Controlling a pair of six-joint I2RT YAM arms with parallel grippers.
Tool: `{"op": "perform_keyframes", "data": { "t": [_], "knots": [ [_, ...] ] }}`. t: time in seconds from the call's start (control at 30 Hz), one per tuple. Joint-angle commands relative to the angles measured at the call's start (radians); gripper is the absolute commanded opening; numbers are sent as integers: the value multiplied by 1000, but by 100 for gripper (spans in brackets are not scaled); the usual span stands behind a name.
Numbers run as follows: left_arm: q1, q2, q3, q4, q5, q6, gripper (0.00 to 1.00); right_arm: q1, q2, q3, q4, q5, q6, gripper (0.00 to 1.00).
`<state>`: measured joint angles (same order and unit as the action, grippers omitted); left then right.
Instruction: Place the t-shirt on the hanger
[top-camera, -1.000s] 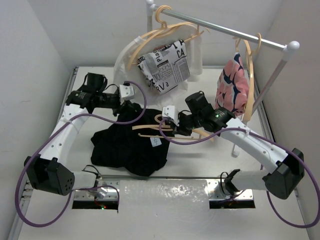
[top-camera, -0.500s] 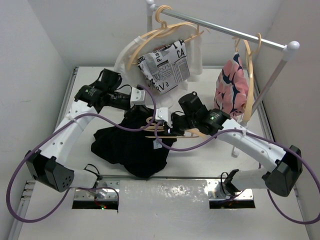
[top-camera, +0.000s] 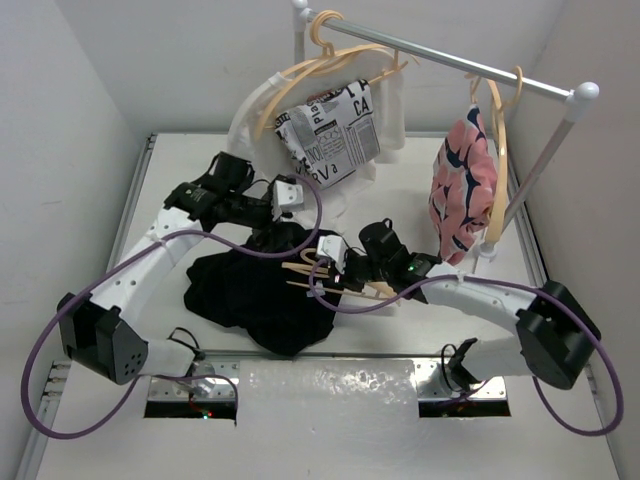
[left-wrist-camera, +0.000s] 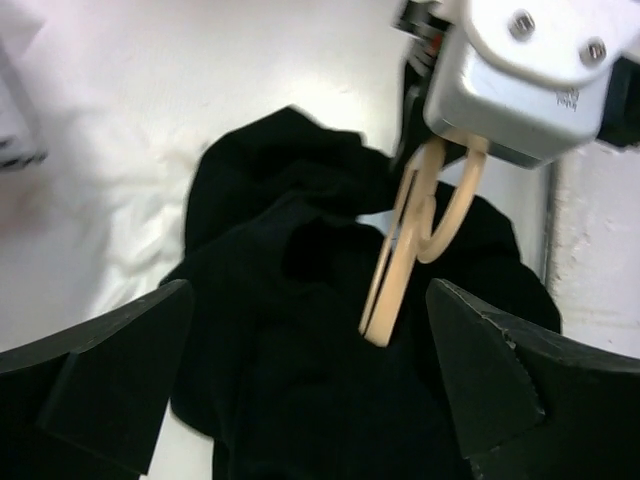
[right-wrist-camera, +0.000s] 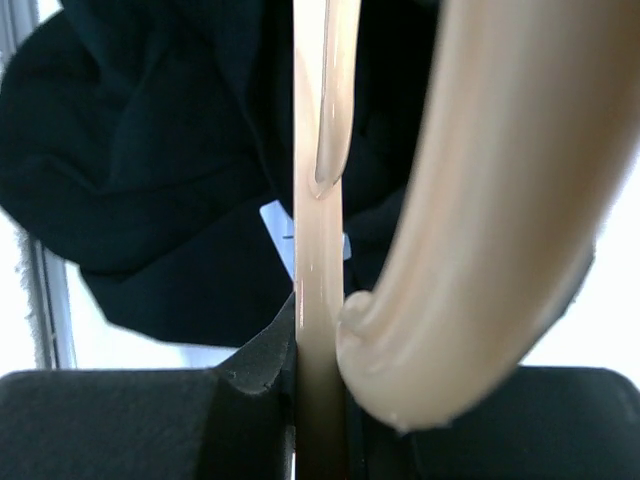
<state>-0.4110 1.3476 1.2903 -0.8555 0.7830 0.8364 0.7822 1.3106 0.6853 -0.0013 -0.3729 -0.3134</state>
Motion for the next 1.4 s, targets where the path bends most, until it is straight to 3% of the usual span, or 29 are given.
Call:
{"op": "perform_keyframes", "data": {
  "t": [0.0,0.17,0.27,0.3,0.33,0.43,0.47,0.57,0.77,0.93,1.03,1.23,1.37],
  "knots": [
    [66,-80,-8,144,-80,-132,99,2,59,-6,237,-24,69,0],
    [145,-113,0,136,-129,-139,96,0,107,13,241,-35,65,0],
    [219,-120,-22,73,-117,-31,60,2,110,13,239,-44,59,0],
    [225,-120,-38,56,-123,46,41,0,110,11,238,-50,59,0],
    [227,-123,-92,38,-134,93,39,2,110,13,238,-54,59,0],
    [227,-145,-193,99,-131,240,51,0,111,19,231,-55,54,0],
    [227,-156,-274,131,-133,269,64,0,114,20,227,-57,50,0],
    [227,-156,-341,154,-97,421,81,2,118,34,201,-58,45,0],
    [219,-85,-347,167,-47,532,87,0,119,49,187,-52,46,0],
    [215,-30,-373,162,-76,563,78,2,119,59,179,-52,45,0],
    [213,-21,-413,219,-59,540,68,2,121,62,175,-55,40,0],
    [207,4,-385,213,50,501,33,2,121,71,176,-67,43,0],
    [192,-22,-344,158,145,480,26,0,110,89,147,-72,27,0]
  ]
}}
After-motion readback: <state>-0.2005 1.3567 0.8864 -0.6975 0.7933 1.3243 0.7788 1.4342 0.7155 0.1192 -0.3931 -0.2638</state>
